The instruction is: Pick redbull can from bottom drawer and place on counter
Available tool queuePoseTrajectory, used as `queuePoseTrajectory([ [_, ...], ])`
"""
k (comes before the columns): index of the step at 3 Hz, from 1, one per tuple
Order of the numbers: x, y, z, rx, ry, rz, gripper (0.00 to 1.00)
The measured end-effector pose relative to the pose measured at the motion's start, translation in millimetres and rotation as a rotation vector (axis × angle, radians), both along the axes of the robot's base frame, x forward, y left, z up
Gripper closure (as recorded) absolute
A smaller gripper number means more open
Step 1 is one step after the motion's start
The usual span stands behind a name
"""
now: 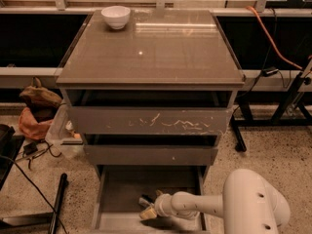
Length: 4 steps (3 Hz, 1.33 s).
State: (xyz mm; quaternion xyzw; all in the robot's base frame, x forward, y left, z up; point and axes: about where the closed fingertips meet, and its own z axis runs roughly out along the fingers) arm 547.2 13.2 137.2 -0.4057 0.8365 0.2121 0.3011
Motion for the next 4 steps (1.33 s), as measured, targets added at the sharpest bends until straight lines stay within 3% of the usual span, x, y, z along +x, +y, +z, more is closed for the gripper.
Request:
queuePoseTrajectory([
  [3, 0.0, 0.0, 0.0, 0.0, 0.0, 0.0, 0.88],
  [4, 1.1, -9.4, 44.8, 0.059, -0.017, 0.003, 1.0],
])
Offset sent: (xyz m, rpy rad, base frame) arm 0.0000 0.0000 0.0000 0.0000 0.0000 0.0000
